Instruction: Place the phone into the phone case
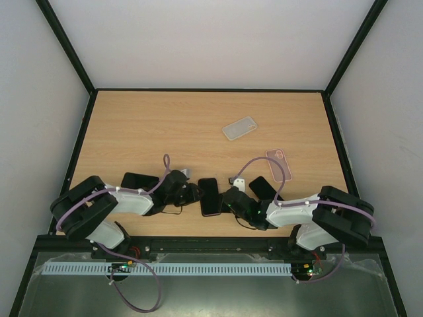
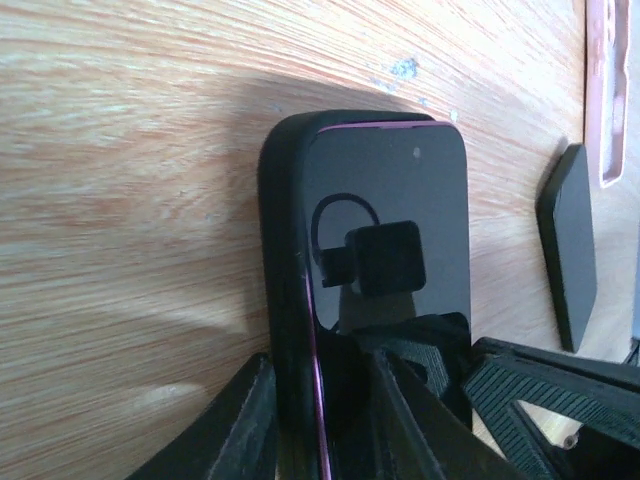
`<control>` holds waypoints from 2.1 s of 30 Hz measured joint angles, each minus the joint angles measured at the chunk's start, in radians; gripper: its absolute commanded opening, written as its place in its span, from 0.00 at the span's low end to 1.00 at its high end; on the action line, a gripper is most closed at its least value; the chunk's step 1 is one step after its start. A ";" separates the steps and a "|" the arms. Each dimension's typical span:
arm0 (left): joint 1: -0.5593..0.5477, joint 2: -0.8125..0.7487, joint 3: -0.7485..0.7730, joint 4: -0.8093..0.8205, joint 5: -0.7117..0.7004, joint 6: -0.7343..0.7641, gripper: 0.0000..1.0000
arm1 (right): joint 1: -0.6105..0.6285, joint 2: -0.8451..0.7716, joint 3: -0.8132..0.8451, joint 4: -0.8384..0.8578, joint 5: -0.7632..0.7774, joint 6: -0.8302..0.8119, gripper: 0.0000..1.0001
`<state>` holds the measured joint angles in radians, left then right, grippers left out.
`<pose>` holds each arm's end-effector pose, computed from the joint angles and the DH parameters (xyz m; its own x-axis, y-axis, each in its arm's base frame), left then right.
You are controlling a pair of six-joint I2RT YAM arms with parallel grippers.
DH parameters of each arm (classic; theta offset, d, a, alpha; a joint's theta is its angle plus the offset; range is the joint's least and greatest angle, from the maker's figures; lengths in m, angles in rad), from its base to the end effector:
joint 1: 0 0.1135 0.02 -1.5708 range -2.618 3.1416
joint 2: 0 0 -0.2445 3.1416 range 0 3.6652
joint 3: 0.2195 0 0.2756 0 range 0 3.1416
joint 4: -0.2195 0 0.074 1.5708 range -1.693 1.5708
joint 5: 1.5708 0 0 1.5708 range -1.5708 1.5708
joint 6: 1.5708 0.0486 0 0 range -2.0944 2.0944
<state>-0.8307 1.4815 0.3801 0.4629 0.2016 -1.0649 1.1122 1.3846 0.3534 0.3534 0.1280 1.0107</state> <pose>0.1756 -0.2067 0.0718 -0.9224 -0.2608 -0.2847 0.0516 0.6476 -0.7602 0.1205 0.2300 0.0772 -0.8636 0.1488 -0.4817 -0.2139 0.7570 0.6174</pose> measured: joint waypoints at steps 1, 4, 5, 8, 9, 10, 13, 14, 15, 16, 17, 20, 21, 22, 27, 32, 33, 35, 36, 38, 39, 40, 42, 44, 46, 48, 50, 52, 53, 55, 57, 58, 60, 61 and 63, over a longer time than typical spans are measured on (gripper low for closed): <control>0.000 0.006 0.000 0.007 0.002 -0.002 0.23 | 0.000 0.005 0.002 0.005 -0.002 -0.001 0.04; 0.001 0.021 -0.001 0.032 0.000 -0.015 0.17 | -0.005 0.010 0.002 0.015 -0.003 0.000 0.03; 0.001 0.027 -0.004 0.043 0.000 -0.020 0.15 | -0.008 0.011 0.001 0.019 -0.003 0.000 0.03; 0.001 0.033 -0.019 0.080 0.000 -0.044 0.10 | -0.012 0.016 -0.003 0.033 -0.005 0.008 0.02; 0.000 0.034 -0.023 0.090 -0.001 -0.051 0.10 | -0.013 0.021 -0.003 0.037 -0.005 0.010 0.02; 0.000 0.035 -0.027 0.100 -0.002 -0.061 0.09 | -0.013 0.029 -0.003 0.044 -0.003 0.011 0.03; -0.002 0.033 -0.028 0.100 -0.008 -0.070 0.11 | -0.014 0.036 -0.004 0.054 0.001 0.019 0.08; -0.004 0.029 -0.029 0.093 -0.011 -0.072 0.14 | -0.014 0.036 -0.005 0.057 0.001 0.022 0.11; -0.007 0.025 -0.029 0.087 -0.018 -0.073 0.15 | -0.014 0.036 -0.005 0.058 0.001 0.023 0.13; -0.011 0.019 -0.029 0.078 -0.023 -0.074 0.18 | -0.013 0.034 -0.005 0.059 0.000 0.024 0.15; -0.014 0.012 -0.029 0.068 -0.027 -0.074 0.20 | -0.013 0.029 -0.005 0.056 -0.001 0.025 0.17; -0.031 -0.016 -0.030 0.031 -0.026 -0.077 0.23 | -0.013 -0.013 -0.010 0.039 -0.003 0.025 0.25; -0.036 -0.026 -0.033 0.022 -0.026 -0.077 0.24 | -0.013 -0.028 -0.013 0.035 -0.003 0.026 0.27; -0.040 -0.032 -0.038 0.012 -0.025 -0.077 0.25 | -0.013 -0.051 -0.019 0.032 -0.003 0.023 0.28; -0.042 -0.044 -0.045 0.002 -0.018 -0.077 0.27 | -0.016 -0.101 -0.047 0.034 -0.011 0.031 0.31; -0.053 -0.044 -0.045 0.006 -0.015 -0.077 0.26 | -0.019 -0.074 -0.078 0.061 -0.055 0.055 0.35; -0.056 -0.044 -0.045 0.006 -0.014 -0.078 0.25 | -0.019 -0.066 -0.082 0.071 -0.064 0.062 0.36; -0.062 -0.042 -0.046 0.007 -0.013 -0.079 0.22 | -0.020 -0.048 -0.087 0.091 -0.082 0.074 0.38; -0.064 -0.040 -0.046 0.008 -0.012 -0.079 0.21 | -0.021 -0.038 -0.089 0.105 -0.093 0.079 0.38; -0.066 -0.036 -0.047 0.013 -0.011 -0.080 0.19 | -0.026 -0.018 -0.091 0.134 -0.112 0.090 0.39; -0.066 -0.035 -0.048 0.016 -0.011 -0.080 0.19 | -0.032 -0.012 -0.093 0.151 -0.121 0.096 0.39; -0.066 -0.034 -0.050 0.019 -0.011 -0.080 0.19 | -0.039 -0.006 -0.097 0.169 -0.132 0.101 0.39; -0.066 -0.034 -0.054 0.026 -0.012 -0.083 0.18 | -0.059 0.006 -0.105 0.207 -0.162 0.116 0.39; -0.066 -0.034 -0.059 0.037 -0.012 -0.085 0.18 | -0.086 0.019 -0.116 0.253 -0.203 0.132 0.39; -0.066 -0.034 -0.068 0.050 -0.013 -0.087 0.18 | -0.115 0.030 -0.130 0.298 -0.249 0.151 0.39; -0.068 -0.034 -0.072 0.059 -0.017 -0.089 0.19 | -0.132 0.033 -0.134 0.315 -0.282 0.162 0.39; -0.069 -0.035 -0.073 0.060 -0.020 -0.089 0.19 | -0.138 0.033 -0.134 0.316 -0.300 0.165 0.40; -0.070 -0.037 -0.074 0.059 -0.023 -0.089 0.20 | -0.144 0.033 -0.134 0.317 -0.314 0.169 0.40; -0.070 -0.038 -0.075 0.059 -0.024 -0.089 0.20 | -0.145 0.032 -0.134 0.318 -0.320 0.172 0.40; -0.071 -0.040 -0.076 0.057 -0.027 -0.089 0.22 | -0.145 0.030 -0.134 0.318 -0.335 0.180 0.40; -0.072 -0.048 -0.079 0.051 -0.034 -0.088 0.23 | -0.145 0.028 -0.135 0.317 -0.354 0.186 0.40; -0.072 -0.053 -0.079 0.046 -0.037 -0.088 0.23 | -0.145 0.025 -0.135 0.318 -0.362 0.188 0.40; -0.074 -0.063 -0.079 0.032 -0.046 -0.088 0.23 | -0.145 0.012 -0.135 0.318 -0.376 0.191 0.40; -0.074 -0.069 -0.079 0.023 -0.050 -0.088 0.24 | -0.145 0.002 -0.135 0.318 -0.381 0.192 0.40; -0.075 -0.084 -0.080 0.004 -0.058 -0.088 0.25 | -0.145 -0.018 -0.136 0.325 -0.389 0.195 0.40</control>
<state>-0.9058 1.3979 0.2996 0.4667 0.1436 -1.1526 0.9676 1.3670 0.2176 0.6788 -0.2615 1.2060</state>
